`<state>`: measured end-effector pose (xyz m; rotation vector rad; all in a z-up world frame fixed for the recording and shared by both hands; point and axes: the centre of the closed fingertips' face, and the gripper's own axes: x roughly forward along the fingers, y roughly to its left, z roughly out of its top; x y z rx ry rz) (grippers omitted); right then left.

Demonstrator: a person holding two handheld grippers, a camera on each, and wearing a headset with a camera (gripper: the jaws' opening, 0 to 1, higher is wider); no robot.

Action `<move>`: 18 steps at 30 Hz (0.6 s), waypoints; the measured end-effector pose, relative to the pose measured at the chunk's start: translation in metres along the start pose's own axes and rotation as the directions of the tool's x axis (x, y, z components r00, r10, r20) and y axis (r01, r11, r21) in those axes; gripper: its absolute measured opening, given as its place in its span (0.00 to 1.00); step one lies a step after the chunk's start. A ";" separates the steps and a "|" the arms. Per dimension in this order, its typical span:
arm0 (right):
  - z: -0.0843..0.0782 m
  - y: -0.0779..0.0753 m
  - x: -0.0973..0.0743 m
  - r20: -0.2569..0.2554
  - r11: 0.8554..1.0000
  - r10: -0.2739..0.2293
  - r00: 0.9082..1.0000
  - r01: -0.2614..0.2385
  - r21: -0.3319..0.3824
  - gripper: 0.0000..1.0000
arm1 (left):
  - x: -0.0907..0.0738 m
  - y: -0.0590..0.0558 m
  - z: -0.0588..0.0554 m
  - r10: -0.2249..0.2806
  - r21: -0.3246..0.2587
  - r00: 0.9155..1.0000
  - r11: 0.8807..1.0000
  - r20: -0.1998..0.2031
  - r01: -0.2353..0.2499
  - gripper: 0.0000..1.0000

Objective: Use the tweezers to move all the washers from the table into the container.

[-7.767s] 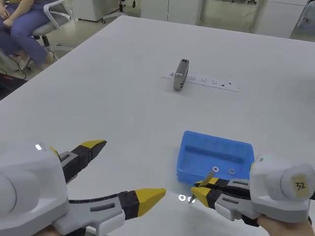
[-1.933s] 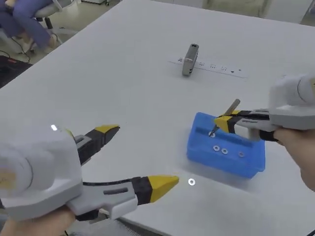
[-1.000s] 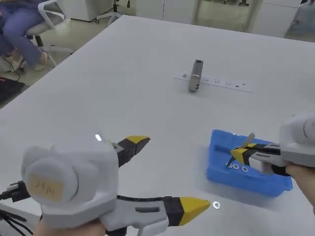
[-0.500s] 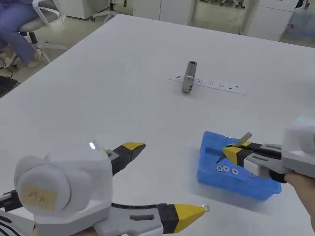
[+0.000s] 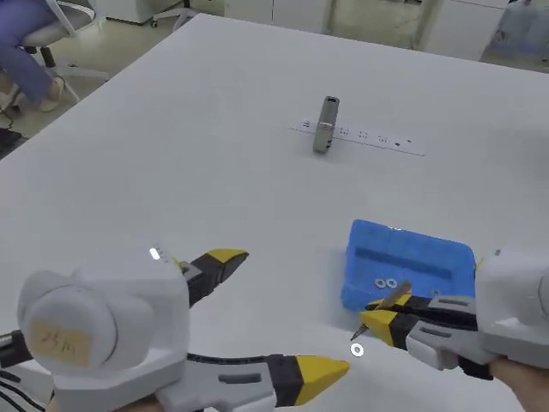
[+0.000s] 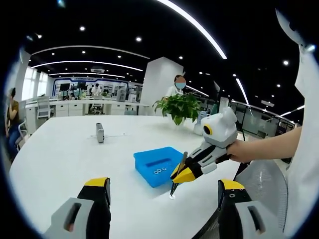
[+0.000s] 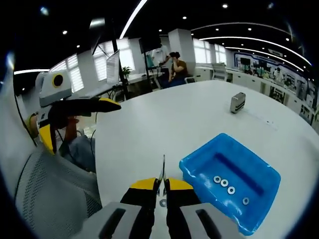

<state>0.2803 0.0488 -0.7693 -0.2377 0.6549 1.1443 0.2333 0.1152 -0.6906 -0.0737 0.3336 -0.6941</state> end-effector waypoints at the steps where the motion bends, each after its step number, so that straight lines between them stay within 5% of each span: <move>1: -0.004 -0.001 0.001 -0.014 1.000 -0.007 1.000 0.007 -0.001 0.03 | 0.000 0.001 0.000 0.000 -0.001 1.000 1.000 0.000 0.000 0.91; 11: -0.011 0.001 0.001 -0.040 1.000 -0.026 0.999 0.025 -0.009 0.03 | 0.002 0.004 0.000 -0.034 0.015 0.999 0.999 -0.016 0.035 0.91; 18: -0.010 0.005 0.003 -0.040 1.000 0.009 0.999 -0.010 -0.015 0.04 | 0.000 0.003 0.004 -0.003 0.008 1.000 1.000 -0.015 0.003 0.91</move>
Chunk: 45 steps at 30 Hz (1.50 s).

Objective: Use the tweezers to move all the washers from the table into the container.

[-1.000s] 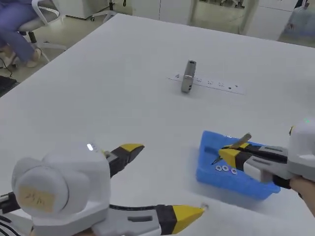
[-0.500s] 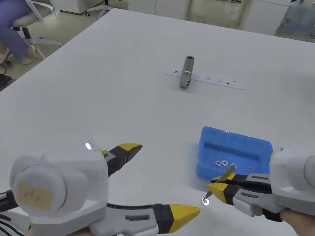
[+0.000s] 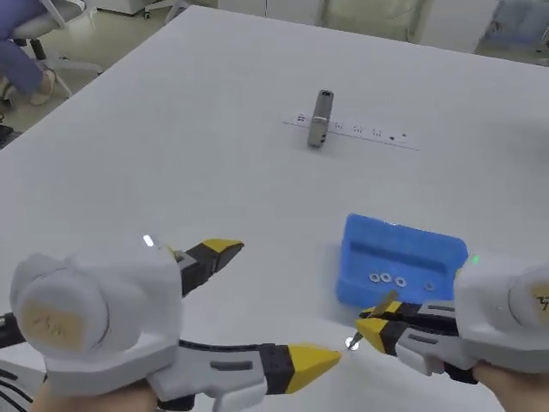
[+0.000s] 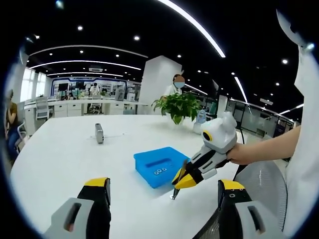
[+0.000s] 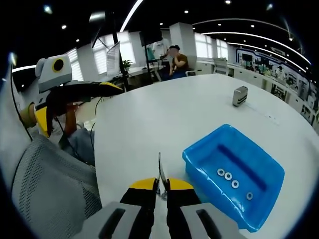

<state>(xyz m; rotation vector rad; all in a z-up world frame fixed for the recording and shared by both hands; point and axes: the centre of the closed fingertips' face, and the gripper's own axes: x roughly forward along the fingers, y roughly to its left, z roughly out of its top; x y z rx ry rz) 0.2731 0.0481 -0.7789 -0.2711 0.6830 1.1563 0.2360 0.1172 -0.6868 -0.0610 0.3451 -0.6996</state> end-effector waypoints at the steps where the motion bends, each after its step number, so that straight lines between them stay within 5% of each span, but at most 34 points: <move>1: 0.000 0.001 0.001 -0.001 1.000 0.011 1.000 -0.011 -0.014 0.04 | 0.000 0.001 -0.001 0.022 0.001 1.000 1.000 -0.005 -0.022 0.91; 18: -0.006 0.007 0.001 -0.015 0.976 0.088 0.996 -0.089 -0.197 0.03 | -0.002 -0.008 0.010 0.202 -0.007 0.978 0.979 0.050 -0.202 0.90; 22: -0.005 0.007 -0.004 0.019 0.980 0.095 0.995 -0.090 -0.177 0.03 | 0.000 -0.009 0.015 0.219 -0.015 0.973 0.976 0.068 -0.219 0.90; 25: 0.007 0.011 -0.017 0.104 0.989 0.126 0.987 -0.117 -0.086 0.03 | 0.001 -0.010 0.015 0.228 -0.015 0.972 0.974 0.061 -0.228 0.90; 30: 0.018 0.002 -0.045 0.142 0.992 0.112 0.984 -0.103 -0.069 0.03 | 0.004 -0.012 0.009 0.228 -0.021 0.973 0.974 0.042 -0.227 0.90; 38: 0.034 -0.048 -0.078 0.194 1.000 -0.022 0.981 0.024 -0.012 0.03 | 0.007 -0.013 0.008 0.221 -0.024 0.975 0.975 0.037 -0.220 0.90; 45: 0.027 -0.096 -0.076 0.165 0.989 -0.137 0.977 0.125 0.078 0.03 | 0.008 -0.014 0.009 0.208 -0.014 0.978 0.978 0.030 -0.208 0.90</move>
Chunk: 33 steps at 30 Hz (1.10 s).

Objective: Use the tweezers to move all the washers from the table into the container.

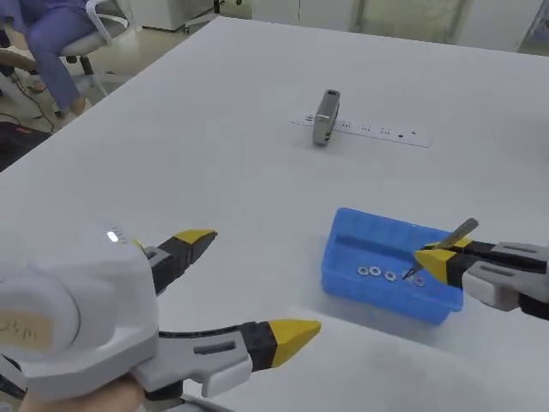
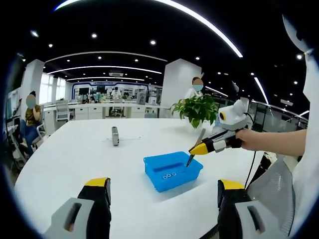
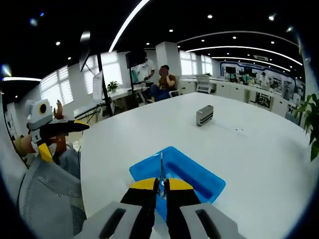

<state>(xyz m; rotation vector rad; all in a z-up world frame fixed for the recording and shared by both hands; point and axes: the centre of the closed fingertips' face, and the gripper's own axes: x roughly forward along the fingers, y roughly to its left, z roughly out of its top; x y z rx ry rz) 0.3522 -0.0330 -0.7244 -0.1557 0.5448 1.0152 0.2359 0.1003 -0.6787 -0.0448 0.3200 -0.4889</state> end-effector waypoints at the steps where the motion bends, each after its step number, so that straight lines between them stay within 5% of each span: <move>1: -0.002 -0.004 0.002 -0.007 1.000 -0.010 1.000 0.010 0.004 0.03 | 0.000 0.000 0.000 -0.001 0.000 1.000 1.000 -0.001 0.001 0.90; 12: -0.021 -0.024 0.025 -0.060 0.998 -0.026 0.998 0.029 0.053 0.03 | -0.002 0.003 -0.006 -0.003 -0.003 1.000 1.000 -0.015 0.003 0.90; 23: -0.033 -0.024 0.040 -0.103 0.999 -0.016 0.995 0.021 0.043 0.03 | -0.007 0.009 -0.008 0.008 -0.006 1.000 1.000 -0.014 -0.008 0.90; 28: -0.031 -0.022 0.041 -0.098 1.000 -0.006 0.995 0.007 0.009 0.04 | -0.010 0.019 -0.009 0.020 0.018 0.999 1.000 -0.032 -0.019 0.91; 33: -0.022 -0.024 0.033 -0.060 0.999 -0.032 0.998 0.031 -0.021 0.04 | -0.009 0.021 -0.004 -0.024 0.065 0.998 0.997 -0.055 0.028 0.91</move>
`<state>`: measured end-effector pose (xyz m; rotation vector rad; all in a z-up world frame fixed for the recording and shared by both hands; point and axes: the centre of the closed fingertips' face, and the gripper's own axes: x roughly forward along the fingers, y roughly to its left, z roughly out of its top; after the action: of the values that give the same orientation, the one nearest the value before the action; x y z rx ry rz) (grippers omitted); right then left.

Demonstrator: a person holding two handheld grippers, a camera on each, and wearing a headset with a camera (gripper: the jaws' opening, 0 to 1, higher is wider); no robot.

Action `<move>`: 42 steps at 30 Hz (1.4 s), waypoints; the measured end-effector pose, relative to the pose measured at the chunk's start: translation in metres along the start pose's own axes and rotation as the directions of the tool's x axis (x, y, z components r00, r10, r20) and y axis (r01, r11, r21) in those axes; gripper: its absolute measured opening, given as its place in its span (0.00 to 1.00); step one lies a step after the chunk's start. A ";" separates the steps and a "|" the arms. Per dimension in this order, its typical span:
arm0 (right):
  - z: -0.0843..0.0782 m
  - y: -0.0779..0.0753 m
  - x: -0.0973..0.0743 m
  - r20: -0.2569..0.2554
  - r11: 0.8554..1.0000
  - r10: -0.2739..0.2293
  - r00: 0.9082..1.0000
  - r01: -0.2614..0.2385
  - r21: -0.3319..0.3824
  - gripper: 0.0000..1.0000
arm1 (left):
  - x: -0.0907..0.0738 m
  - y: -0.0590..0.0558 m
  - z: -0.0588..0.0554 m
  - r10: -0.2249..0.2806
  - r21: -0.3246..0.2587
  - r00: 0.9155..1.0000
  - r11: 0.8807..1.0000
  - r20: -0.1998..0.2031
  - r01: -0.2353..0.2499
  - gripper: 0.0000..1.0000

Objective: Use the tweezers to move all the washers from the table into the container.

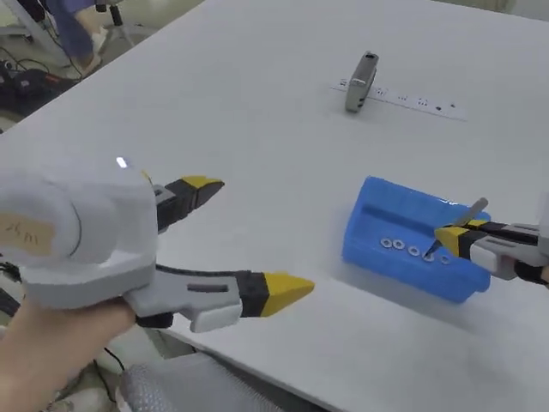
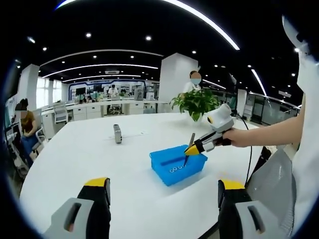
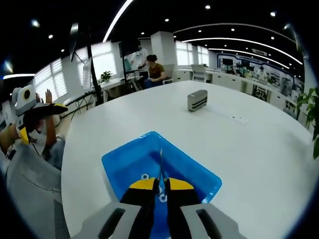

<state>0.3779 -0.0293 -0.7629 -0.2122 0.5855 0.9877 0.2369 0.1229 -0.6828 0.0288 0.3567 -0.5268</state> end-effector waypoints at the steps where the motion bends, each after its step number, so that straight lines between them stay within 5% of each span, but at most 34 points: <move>1: 0.003 0.000 -0.003 0.011 1.000 -0.004 1.000 0.004 -0.006 0.04 | 0.001 0.000 0.001 -0.008 0.007 1.000 1.000 0.001 0.008 0.91; 6: 0.023 0.003 -0.026 0.099 0.998 -0.032 0.995 0.036 -0.042 0.04 | 0.006 -0.002 0.000 -0.085 0.094 0.995 0.991 -0.057 0.090 0.86; 8: 0.036 0.018 -0.037 0.156 0.997 0.007 0.988 0.005 -0.081 0.03 | 0.008 -0.008 0.001 -0.138 0.110 0.988 0.983 -0.071 0.145 0.79; 10: 0.037 0.045 -0.044 0.153 0.990 0.097 0.983 -0.079 -0.115 0.03 | 0.012 -0.016 0.002 -0.189 0.115 0.978 0.973 -0.091 0.199 0.75; 13: 0.021 0.074 -0.047 0.074 0.976 0.164 0.984 -0.150 -0.161 0.03 | 0.020 -0.028 0.000 -0.259 0.148 0.958 0.950 -0.122 0.276 0.67; 17: -0.016 0.102 -0.042 -0.079 0.946 0.231 0.970 -0.243 -0.213 0.03 | 0.026 -0.053 -0.011 -0.380 0.159 0.907 0.899 -0.180 0.408 0.47; 19: -0.033 0.111 -0.040 -0.165 0.933 0.253 0.953 -0.286 -0.221 0.03 | 0.028 -0.065 -0.017 -0.423 0.167 0.883 0.873 -0.205 0.457 0.42; 24: -0.056 0.121 -0.034 -0.363 0.857 0.244 0.899 -0.376 -0.354 0.03 | 0.032 -0.081 -0.033 -0.486 0.154 0.844 0.838 -0.228 0.524 0.34; 26: -0.060 0.125 -0.031 -0.415 0.837 0.240 0.877 -0.404 -0.369 0.03 | 0.034 -0.084 -0.036 -0.496 0.152 0.839 0.832 -0.225 0.533 0.31; 27: -0.059 0.127 -0.029 -0.412 0.831 0.239 0.879 -0.404 -0.381 0.03 | 0.035 -0.085 -0.036 -0.498 0.154 0.839 0.831 -0.222 0.534 0.30; 29: -0.065 0.133 -0.028 -0.452 0.813 0.245 0.857 -0.436 -0.386 0.03 | 0.036 -0.087 -0.033 -0.504 0.154 0.839 0.830 -0.202 0.536 0.30; 30: -0.066 0.134 -0.027 -0.459 0.803 0.242 0.855 -0.442 -0.400 0.03 | 0.036 -0.087 -0.032 -0.507 0.152 0.839 0.830 -0.196 0.537 0.30; 31: -0.073 0.135 -0.029 -0.500 0.780 0.235 0.833 -0.469 -0.414 0.03 | 0.036 -0.087 -0.031 -0.510 0.151 0.840 0.830 -0.185 0.538 0.30; 32: -0.069 0.139 -0.025 -0.472 0.786 0.247 0.846 -0.460 -0.413 0.03 | 0.036 -0.087 -0.030 -0.512 0.150 0.840 0.830 -0.180 0.537 0.30; 38: -0.073 0.146 -0.016 -0.500 0.755 0.241 0.832 -0.484 -0.442 0.02 | 0.034 -0.084 -0.029 -0.518 0.174 0.836 0.819 -0.182 0.546 0.26; 42: -0.076 0.149 -0.009 -0.495 0.754 0.249 0.832 -0.488 -0.440 0.02 | 0.037 -0.085 -0.030 -0.517 0.184 0.832 0.814 -0.200 0.550 0.26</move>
<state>0.2223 0.0130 -0.8076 -0.8684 0.7292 1.5243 0.2149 0.0352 -0.7186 0.2011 0.4415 -1.1357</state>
